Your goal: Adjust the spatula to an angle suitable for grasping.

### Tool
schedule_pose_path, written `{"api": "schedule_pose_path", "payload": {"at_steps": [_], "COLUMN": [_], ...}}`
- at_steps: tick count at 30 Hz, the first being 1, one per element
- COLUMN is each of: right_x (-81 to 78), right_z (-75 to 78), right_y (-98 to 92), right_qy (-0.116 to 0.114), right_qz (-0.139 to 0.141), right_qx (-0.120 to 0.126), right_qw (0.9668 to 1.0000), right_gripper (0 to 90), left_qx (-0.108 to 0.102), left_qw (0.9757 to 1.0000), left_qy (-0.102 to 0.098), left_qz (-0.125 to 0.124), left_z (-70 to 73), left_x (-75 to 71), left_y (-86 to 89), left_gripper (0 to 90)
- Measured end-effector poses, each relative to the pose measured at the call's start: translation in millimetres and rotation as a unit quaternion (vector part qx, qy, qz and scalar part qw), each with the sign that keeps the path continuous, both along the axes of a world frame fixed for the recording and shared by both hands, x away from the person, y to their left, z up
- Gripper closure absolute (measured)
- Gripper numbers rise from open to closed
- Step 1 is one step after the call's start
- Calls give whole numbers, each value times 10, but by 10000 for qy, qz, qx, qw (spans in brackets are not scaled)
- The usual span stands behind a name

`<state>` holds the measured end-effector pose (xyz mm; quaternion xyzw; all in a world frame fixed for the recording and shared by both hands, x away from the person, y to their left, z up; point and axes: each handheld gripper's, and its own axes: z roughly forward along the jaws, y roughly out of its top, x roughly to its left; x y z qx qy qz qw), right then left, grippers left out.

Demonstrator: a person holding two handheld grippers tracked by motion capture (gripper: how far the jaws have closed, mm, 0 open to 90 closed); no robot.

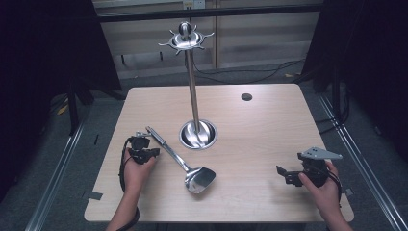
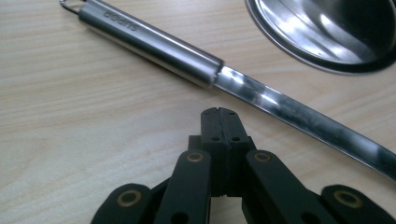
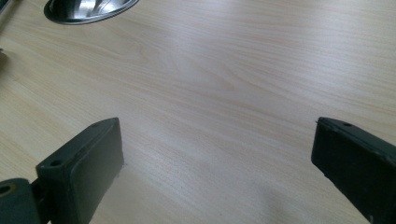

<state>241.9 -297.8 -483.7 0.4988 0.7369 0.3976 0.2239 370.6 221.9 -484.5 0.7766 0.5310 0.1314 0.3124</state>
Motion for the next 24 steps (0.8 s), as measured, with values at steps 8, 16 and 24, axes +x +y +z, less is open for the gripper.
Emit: {"api": "schedule_pose_path", "payload": {"at_steps": [8,16,24], "right_x": [-8,-10,-9], "right_z": [20,5,-18], "right_y": [-17,-13,-15], "right_qy": [-12,31,108], "right_qz": [-24,-34,1], "right_qx": [6,30,-8], "right_qw": [10000,10000,9999], "right_gripper": [21,21,21], "left_qx": [-97,-239,-249], "left_qw": [9997,9993,9992], "left_qy": [139,76,179], "left_qz": [149,266,246], "left_z": [-84,-105,-97], "left_x": [95,217,371], "left_y": [47,-75,-170], "left_gripper": [900,900,895]}}
